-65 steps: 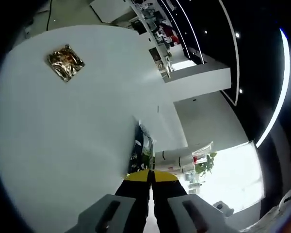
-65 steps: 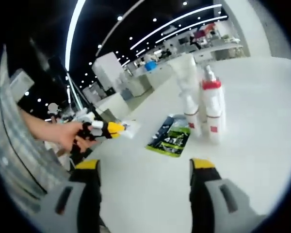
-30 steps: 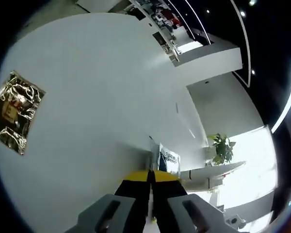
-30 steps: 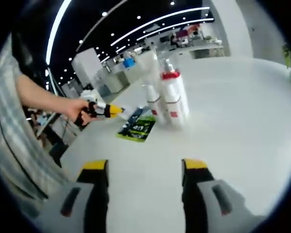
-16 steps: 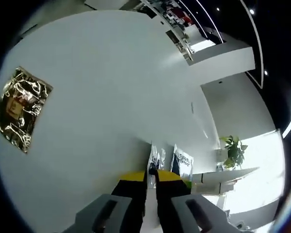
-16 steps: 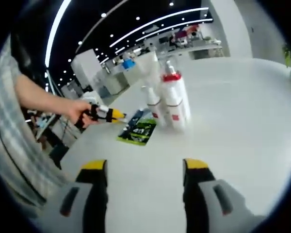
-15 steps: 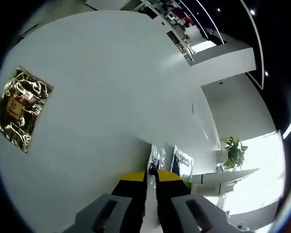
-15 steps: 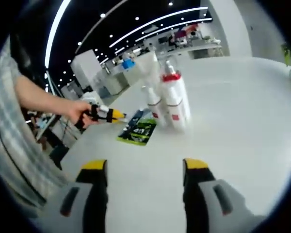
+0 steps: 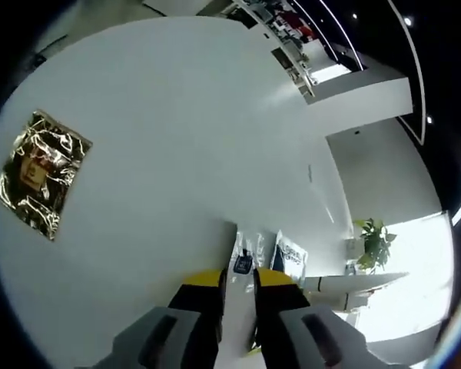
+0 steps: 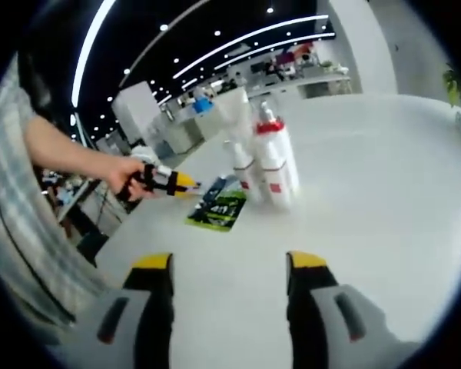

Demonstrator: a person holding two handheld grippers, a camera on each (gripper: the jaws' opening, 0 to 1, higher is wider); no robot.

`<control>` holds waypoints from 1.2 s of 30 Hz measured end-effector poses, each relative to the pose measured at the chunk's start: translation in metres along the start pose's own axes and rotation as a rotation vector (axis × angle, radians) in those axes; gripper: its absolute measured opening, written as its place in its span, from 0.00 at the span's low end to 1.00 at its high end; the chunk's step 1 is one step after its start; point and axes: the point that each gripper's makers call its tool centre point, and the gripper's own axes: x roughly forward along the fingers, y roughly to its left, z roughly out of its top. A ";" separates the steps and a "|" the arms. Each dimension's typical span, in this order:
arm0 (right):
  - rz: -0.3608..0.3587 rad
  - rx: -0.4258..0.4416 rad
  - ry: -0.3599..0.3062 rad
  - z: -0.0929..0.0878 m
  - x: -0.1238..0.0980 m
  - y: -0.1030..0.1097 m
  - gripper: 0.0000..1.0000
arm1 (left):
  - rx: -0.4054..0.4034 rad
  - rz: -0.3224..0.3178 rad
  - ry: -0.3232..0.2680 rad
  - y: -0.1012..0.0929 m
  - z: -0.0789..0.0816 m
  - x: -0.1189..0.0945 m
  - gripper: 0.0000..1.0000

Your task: Arrange the skincare products in the storage area until every visible bottle or jar stands upright without overlapping.

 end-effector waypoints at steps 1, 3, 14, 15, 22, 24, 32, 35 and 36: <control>0.000 0.000 -0.002 0.000 0.000 0.000 0.57 | 0.003 0.008 -0.002 0.001 0.001 -0.002 0.15; -0.001 0.001 -0.007 0.001 -0.002 0.001 0.57 | 0.012 0.025 -0.005 0.005 0.003 -0.005 0.16; -0.009 0.006 -0.003 -0.008 -0.006 0.004 0.56 | 0.215 -0.021 -0.054 -0.002 0.024 -0.035 0.22; -0.006 0.011 0.000 -0.010 -0.004 0.005 0.56 | 0.229 0.019 -0.073 0.006 0.030 -0.040 0.24; 0.019 -0.006 0.019 -0.013 0.003 0.017 0.56 | 0.549 0.400 -0.226 0.061 0.070 -0.090 0.38; 0.022 -0.005 0.025 -0.014 0.005 0.017 0.56 | 0.578 0.473 -0.217 0.077 0.074 -0.096 0.49; 0.021 -0.002 0.042 -0.009 0.013 0.014 0.56 | 0.663 0.595 -0.157 0.106 0.080 -0.094 0.73; 0.022 0.000 0.053 -0.006 0.019 0.014 0.56 | 0.660 0.599 -0.138 0.109 0.081 -0.088 0.73; 0.024 0.002 0.052 -0.004 0.021 0.015 0.56 | 0.655 0.602 -0.139 0.110 0.083 -0.087 0.72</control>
